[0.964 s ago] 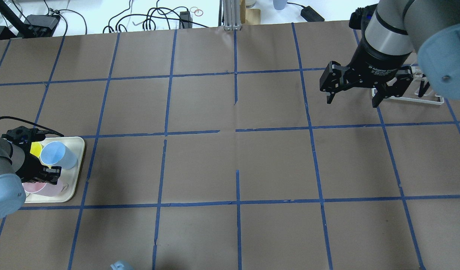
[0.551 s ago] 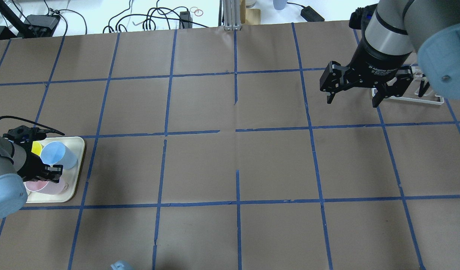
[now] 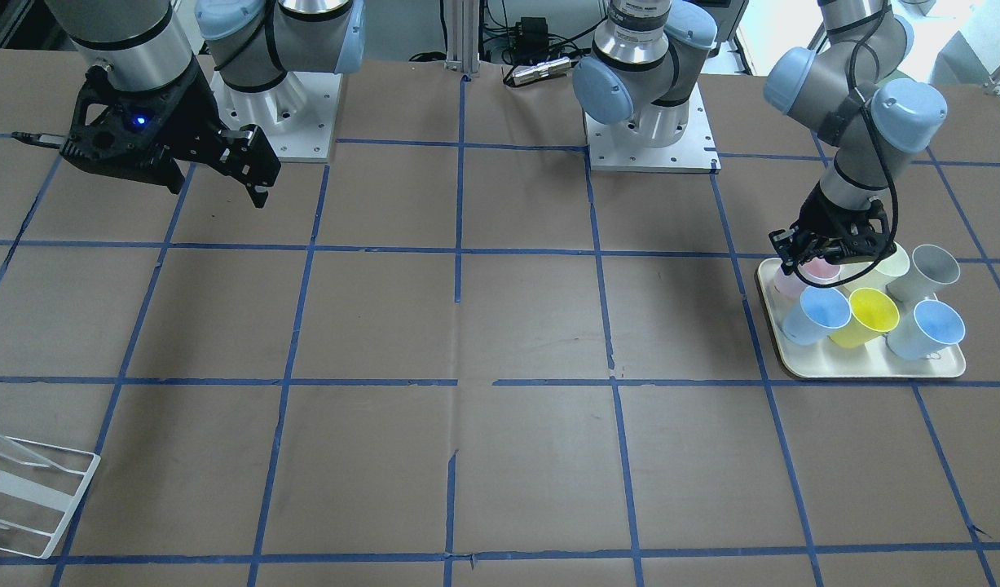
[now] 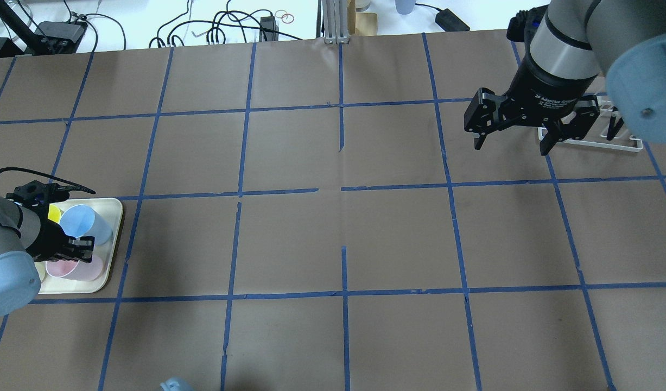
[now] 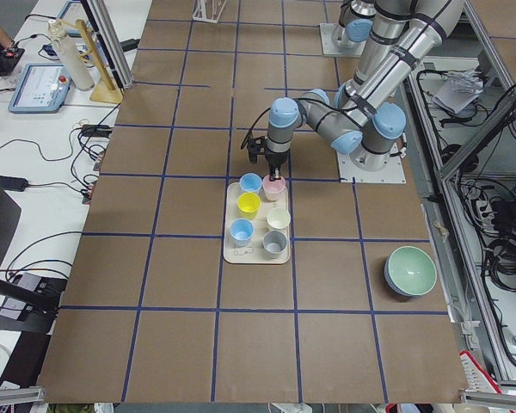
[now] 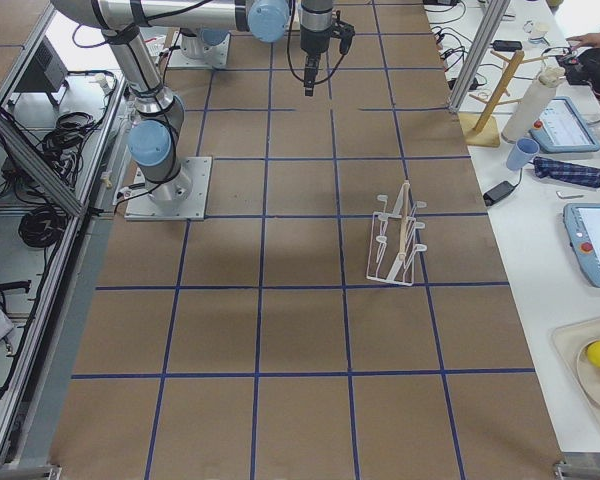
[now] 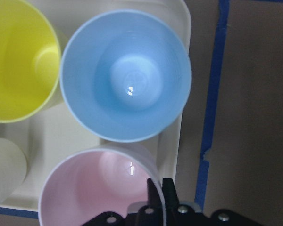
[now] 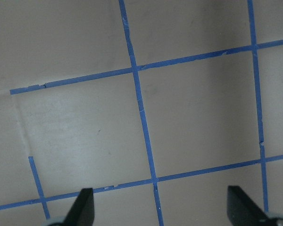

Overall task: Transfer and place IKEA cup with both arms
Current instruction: 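Lower the pink cup into the empty tray slot with the left gripper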

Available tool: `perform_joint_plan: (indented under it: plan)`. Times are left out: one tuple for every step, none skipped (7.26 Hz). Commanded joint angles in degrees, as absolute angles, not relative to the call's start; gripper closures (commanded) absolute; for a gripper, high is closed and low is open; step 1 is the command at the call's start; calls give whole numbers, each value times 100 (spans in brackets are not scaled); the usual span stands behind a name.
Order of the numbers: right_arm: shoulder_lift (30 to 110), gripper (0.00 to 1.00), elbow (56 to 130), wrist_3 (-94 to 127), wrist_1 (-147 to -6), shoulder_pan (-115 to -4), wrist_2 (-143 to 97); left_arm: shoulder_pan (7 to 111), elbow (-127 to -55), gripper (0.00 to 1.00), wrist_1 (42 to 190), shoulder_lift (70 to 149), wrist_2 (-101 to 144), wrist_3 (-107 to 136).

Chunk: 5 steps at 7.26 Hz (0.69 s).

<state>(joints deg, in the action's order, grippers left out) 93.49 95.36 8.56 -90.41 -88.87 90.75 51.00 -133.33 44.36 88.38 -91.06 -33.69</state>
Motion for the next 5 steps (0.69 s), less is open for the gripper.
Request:
perform_joint_plan:
  plan:
    - [9343, 0, 9536, 835, -9053, -8868, 9079, 5106, -13315, 3, 4386, 8842, -9097, -3366]
    - [9351, 0, 9536, 826, -9035, -8868, 9079, 5124, -13298, 0, 4386, 8816, -9140, -3375]
    - [9360, 0, 9527, 826, -9026, -8851, 9166, 5176, -13211, 0, 4499, 8676, -9167, -3375]
    - [9360, 0, 9536, 835, -9026, -8859, 9115, 5220, -12932, 0, 5022, 8570, -9176, -3384]
    - [9352, 0, 9536, 835, -9035, -8859, 9097, 5395, -12450, 0, 5993, 8448, -9167, -3375]
